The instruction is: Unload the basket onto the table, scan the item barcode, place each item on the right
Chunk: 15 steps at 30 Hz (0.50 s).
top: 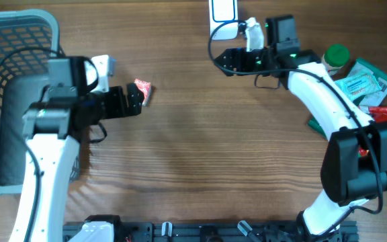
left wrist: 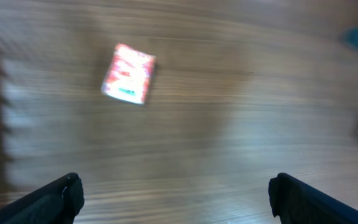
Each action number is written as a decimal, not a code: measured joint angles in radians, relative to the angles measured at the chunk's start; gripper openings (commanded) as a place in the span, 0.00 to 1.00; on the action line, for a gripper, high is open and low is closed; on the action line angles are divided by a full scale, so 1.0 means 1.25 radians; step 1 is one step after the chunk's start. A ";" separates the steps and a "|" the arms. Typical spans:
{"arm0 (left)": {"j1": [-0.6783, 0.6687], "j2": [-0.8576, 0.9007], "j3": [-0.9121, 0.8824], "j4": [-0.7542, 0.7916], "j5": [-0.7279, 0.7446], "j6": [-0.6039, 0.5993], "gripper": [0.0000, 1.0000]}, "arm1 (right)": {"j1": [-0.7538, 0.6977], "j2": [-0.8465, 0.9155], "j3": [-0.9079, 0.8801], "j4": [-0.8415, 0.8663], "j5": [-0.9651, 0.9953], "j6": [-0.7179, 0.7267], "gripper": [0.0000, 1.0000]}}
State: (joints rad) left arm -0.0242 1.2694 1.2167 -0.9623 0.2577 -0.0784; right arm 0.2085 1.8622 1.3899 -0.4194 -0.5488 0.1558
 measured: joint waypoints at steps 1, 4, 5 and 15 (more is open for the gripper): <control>-0.020 0.016 0.000 0.010 -0.039 -0.001 1.00 | -0.013 0.000 0.000 -0.011 0.000 0.000 0.83; -0.090 0.067 0.000 0.053 -0.176 -0.001 0.93 | -0.065 0.000 0.000 -0.054 0.002 0.000 0.82; -0.101 0.085 0.000 0.069 -0.208 -0.001 0.92 | -0.080 0.000 0.000 -0.066 0.001 0.000 0.82; -0.102 0.340 0.000 0.134 -0.326 0.003 0.86 | -0.151 0.000 0.000 -0.101 -0.009 0.000 0.82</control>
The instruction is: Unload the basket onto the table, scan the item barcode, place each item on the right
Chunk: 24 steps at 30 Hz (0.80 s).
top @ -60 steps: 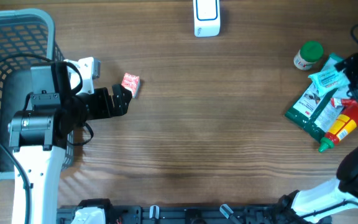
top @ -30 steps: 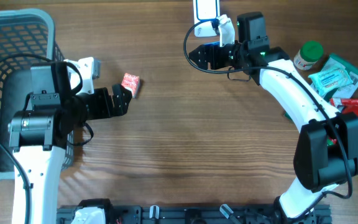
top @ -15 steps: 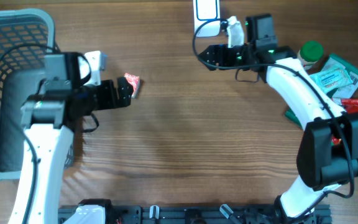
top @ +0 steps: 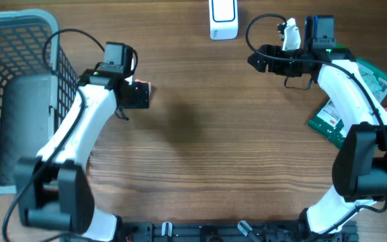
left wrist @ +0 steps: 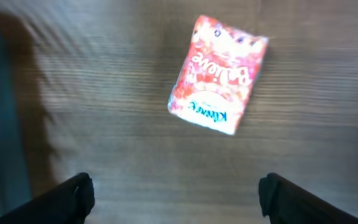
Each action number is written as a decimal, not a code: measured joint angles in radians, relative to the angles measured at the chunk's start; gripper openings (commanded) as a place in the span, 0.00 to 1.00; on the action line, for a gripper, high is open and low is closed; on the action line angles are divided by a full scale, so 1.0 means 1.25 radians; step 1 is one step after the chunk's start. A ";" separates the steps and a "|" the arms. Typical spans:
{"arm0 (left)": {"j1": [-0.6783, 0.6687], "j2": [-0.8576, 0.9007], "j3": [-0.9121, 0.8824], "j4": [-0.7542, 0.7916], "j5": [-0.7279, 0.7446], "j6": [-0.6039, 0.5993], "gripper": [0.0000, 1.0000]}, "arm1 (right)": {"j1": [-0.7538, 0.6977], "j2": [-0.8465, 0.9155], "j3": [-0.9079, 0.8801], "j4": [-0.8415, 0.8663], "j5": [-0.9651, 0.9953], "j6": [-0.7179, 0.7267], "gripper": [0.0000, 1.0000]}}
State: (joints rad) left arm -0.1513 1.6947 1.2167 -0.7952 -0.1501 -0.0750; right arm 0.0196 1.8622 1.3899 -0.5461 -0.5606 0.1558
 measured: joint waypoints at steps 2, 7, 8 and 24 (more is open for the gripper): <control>0.000 0.033 0.000 0.026 -0.002 0.000 0.82 | 0.000 0.000 0.000 -0.001 0.000 0.000 0.82; 0.000 0.063 -0.001 0.096 0.027 0.003 0.66 | 0.000 0.000 0.000 -0.001 0.000 -0.001 0.82; 0.000 0.066 -0.001 0.109 0.041 0.005 0.64 | 0.000 0.000 0.000 0.000 0.000 -0.001 0.82; -0.020 0.163 -0.002 0.168 0.098 0.002 0.47 | 0.000 0.000 0.000 0.000 0.000 -0.002 0.82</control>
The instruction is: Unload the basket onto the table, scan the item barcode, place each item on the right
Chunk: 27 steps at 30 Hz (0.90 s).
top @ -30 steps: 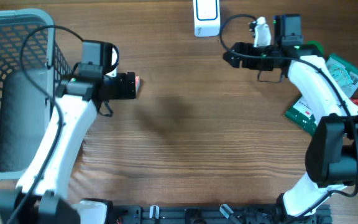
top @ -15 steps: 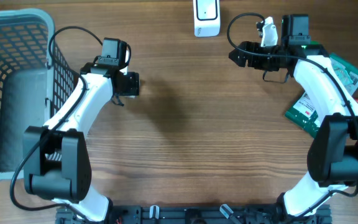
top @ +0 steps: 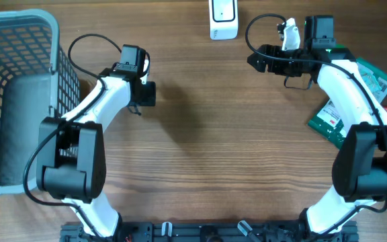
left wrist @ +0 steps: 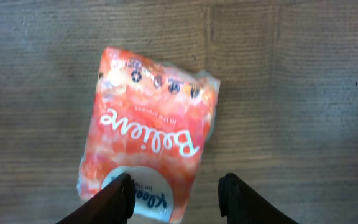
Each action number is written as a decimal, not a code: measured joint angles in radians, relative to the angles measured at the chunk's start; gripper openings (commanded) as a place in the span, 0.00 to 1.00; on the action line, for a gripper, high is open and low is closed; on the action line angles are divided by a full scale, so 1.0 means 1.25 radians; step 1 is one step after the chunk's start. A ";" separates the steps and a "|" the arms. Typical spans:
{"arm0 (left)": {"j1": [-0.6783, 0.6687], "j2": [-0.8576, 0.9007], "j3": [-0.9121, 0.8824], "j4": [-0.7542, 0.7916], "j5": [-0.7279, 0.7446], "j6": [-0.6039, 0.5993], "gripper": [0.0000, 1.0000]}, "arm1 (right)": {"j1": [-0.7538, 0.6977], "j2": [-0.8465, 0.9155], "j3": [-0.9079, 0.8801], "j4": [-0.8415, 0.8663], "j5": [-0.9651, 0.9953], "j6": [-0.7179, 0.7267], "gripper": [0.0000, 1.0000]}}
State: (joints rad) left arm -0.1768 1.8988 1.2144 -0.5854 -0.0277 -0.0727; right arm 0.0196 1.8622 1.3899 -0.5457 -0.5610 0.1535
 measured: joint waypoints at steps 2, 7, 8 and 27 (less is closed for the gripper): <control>0.000 0.005 0.000 0.009 0.000 0.000 0.44 | 0.000 0.000 0.000 0.000 0.000 -0.002 0.82; 0.000 0.022 0.000 0.021 -0.004 -0.007 0.24 | 0.000 0.000 0.000 0.000 0.000 -0.002 0.82; 0.000 0.023 0.000 0.023 -0.010 -0.011 0.15 | 0.000 0.000 0.000 0.000 0.000 -0.002 0.82; -0.110 0.023 0.002 0.045 -0.034 -0.155 0.04 | -0.046 -0.010 0.000 0.001 -0.001 -0.002 0.80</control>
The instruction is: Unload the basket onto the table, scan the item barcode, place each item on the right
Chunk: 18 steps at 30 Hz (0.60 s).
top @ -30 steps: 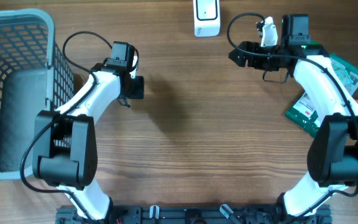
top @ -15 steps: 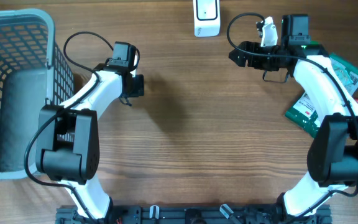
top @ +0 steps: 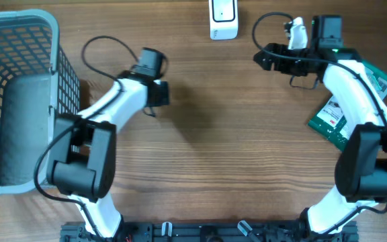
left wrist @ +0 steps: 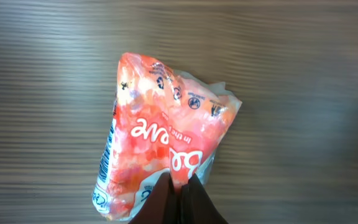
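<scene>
A red-orange tissue packet [left wrist: 160,137] with white lettering fills the left wrist view, bunched into a ridge. My left gripper [left wrist: 179,196] is shut on its lower edge, above the wooden table [left wrist: 303,74]. Blue striped print runs along the packet's left edge. From overhead my left gripper [top: 157,93] covers the packet. A white scanner [top: 222,18] stands at the back edge, right of that gripper. My right gripper [top: 263,58] hovers right of the scanner, its fingers together with nothing in them.
A grey wire basket [top: 15,101] takes up the left side. A green packet [top: 329,121] and teal packets [top: 375,79] lie at the far right beside the right arm, with a red item at the edge.
My left gripper stood open astride the packet as it lay flat; now it is shut on the packet, which is bunched up, and sits slightly further right. The right arm has shifted slightly to the right.
First my left gripper was open to the left of the packet, and the right gripper was by the scanner. Then the left was above the packet and the right arm further right. Then it straddled the packet low down, and now it grips it.
</scene>
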Each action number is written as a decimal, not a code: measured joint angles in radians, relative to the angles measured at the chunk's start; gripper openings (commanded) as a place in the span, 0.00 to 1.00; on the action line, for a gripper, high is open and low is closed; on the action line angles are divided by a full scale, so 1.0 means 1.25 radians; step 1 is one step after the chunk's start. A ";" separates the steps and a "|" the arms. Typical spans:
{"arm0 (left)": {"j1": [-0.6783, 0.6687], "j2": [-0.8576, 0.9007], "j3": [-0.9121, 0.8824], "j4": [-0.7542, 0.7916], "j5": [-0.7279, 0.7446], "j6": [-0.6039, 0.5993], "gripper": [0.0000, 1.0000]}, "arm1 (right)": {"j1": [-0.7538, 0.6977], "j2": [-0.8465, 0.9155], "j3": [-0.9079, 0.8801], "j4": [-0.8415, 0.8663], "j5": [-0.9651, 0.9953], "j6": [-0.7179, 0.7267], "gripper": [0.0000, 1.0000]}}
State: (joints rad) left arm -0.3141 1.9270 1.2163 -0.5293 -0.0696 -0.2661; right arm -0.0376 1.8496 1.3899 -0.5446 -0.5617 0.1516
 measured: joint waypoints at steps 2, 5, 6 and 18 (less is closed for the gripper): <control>-0.070 0.000 0.000 0.024 0.008 -0.052 0.04 | -0.025 -0.022 0.000 -0.002 0.000 0.000 0.79; -0.155 0.000 -0.001 0.083 0.013 -0.140 0.04 | -0.057 -0.062 0.000 -0.027 0.004 0.000 0.79; -0.185 0.000 -0.001 0.100 0.015 -0.179 0.04 | -0.061 -0.068 0.000 -0.034 0.007 0.000 0.79; -0.260 0.000 -0.002 0.125 0.019 -0.315 0.69 | -0.061 -0.071 0.000 -0.072 0.031 -0.001 0.79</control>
State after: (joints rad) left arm -0.6395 1.9270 1.2144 -0.3725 -0.0460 -0.6601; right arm -0.1143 1.7611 1.3899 -0.6350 -0.5224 0.1509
